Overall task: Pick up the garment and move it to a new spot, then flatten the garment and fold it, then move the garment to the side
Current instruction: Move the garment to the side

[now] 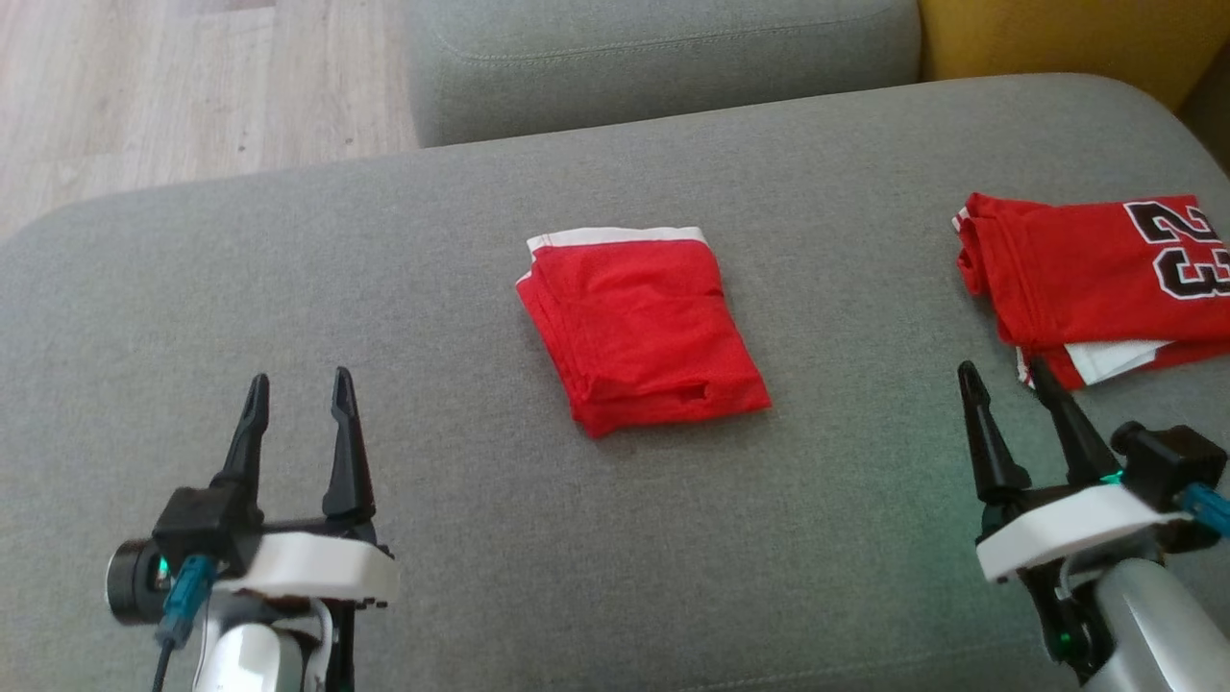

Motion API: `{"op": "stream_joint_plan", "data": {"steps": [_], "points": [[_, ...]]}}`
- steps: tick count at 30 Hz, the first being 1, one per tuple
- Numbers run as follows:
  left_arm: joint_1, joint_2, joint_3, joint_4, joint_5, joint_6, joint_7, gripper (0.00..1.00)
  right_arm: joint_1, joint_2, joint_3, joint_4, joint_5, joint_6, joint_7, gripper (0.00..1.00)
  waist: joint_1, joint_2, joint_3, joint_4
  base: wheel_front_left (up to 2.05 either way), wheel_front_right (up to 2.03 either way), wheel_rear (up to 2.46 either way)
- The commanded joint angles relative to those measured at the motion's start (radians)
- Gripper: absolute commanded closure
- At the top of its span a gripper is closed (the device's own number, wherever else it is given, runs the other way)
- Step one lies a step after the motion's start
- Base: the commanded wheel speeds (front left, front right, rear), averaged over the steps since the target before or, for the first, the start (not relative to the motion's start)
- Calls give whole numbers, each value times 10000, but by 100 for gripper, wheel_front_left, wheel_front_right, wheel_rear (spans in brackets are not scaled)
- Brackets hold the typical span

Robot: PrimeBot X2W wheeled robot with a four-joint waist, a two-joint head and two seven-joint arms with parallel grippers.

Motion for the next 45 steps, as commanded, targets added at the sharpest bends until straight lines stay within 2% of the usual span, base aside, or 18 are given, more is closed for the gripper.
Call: {"op": "stream_joint_plan", "data": {"steps": [1,6,14,18,24,30,33,37,38,40,45], "points": [[-371,46,368,-328,84,-39,-78,0,-413,-50,18,-256,-223,69,-136,0,0,0,20,30,0,0,0],[-462,34,314,-296,99,-84,-78,0,-633,81,121,-107,-227,69,38,0,0,0,127,150,0,0,0],[-852,23,-192,-297,-21,-27,-78,0,-2613,2,1117,591,830,69,1854,0,0,0,738,950,0,0,0],[-1097,22,-689,-308,-170,167,-78,0,-4214,-204,1821,1990,1463,69,2676,0,0,0,1197,1810,0,0,0],[-1312,21,-1151,-345,-333,391,-78,0,-5509,-256,2560,3935,2351,69,3982,0,0,0,1615,2722,0,0,0],[-1333,21,-1374,-371,-453,564,-78,0,-5849,-150,2993,5677,3354,69,6117,0,0,0,1773,3234,0,0,0],[-1284,21,-1419,-384,-483,618,-78,0,-5788,7,3333,5990,3811,69,7335,0,0,0,1783,3302,0,0,0],[-1275,21,-1433,-367,-481,650,-78,0,-5655,31,3585,5593,4432,69,7463,0,0,0,1775,3225,0,0,0],[-1294,21,-1441,-351,-470,638,-78,0,-5620,2,3713,5452,4510,69,7400,28,0,0,1760,3179,0,0,0],[-1330,21,-1437,-321,-447,618,-78,0,-5606,-86,3864,5227,4634,69,6983,100,0,0,1708,3052,0,0,0],[-1334,21,-1302,-234,-366,543,-78,0,-5836,-253,4142,5048,4699,69,5516,100,0,0,1443,2531,0,0,0]]}}
